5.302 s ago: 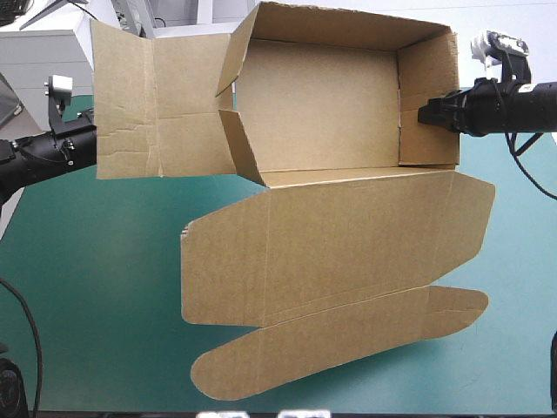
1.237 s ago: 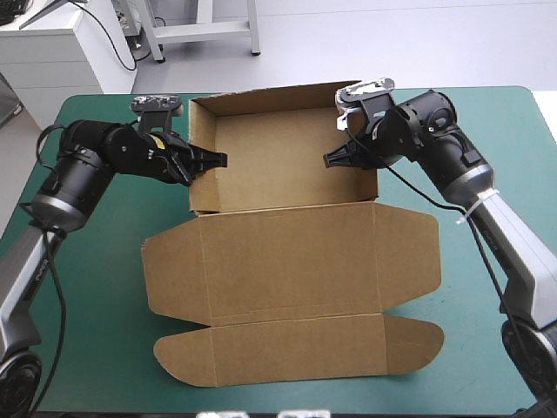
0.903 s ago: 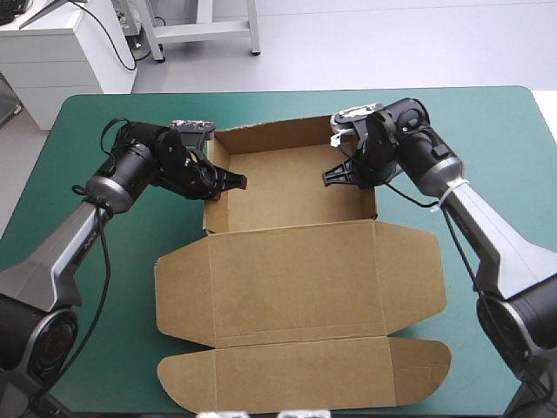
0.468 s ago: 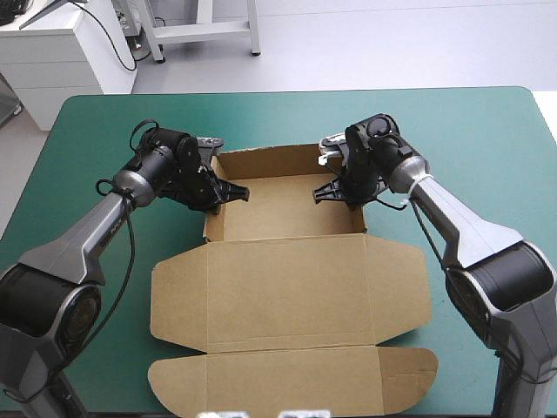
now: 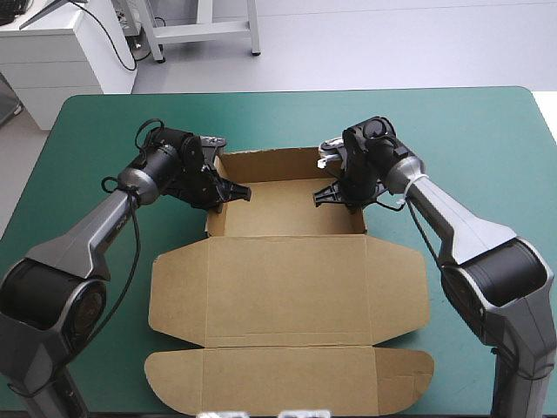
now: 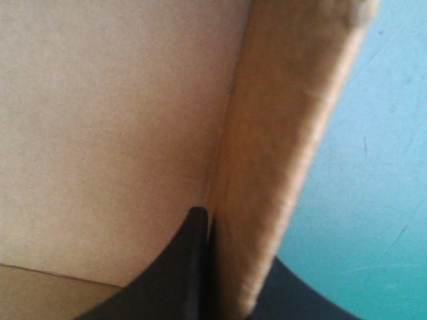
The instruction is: Fold the box
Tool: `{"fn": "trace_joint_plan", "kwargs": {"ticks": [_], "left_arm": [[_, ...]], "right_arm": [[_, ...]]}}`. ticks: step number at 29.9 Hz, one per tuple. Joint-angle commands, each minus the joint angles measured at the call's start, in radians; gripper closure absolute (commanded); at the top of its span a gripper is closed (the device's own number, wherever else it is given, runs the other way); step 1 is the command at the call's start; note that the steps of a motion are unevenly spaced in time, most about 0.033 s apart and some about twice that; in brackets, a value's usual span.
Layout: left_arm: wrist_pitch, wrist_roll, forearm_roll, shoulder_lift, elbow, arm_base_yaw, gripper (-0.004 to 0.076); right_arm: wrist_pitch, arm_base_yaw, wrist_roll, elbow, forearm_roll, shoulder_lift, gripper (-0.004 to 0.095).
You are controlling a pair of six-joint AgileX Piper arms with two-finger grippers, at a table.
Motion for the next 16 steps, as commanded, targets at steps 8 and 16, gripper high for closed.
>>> {"fn": "trace_joint_plan", "kwargs": {"ticks": [8,16], "left_arm": [[0.019,0.087,-0.03,-0.026,-0.021,-0.011,0.0388],[0.041,0.087,-0.021,-0.026,-0.095,-0.009,0.0187]], "right_arm": [[0.013,0.011,-0.012,-0.037,-0.063,-0.056,0.0462],[0.013,0.011,0.018,-0.037,-0.145,-0.063,0.0463]]}}
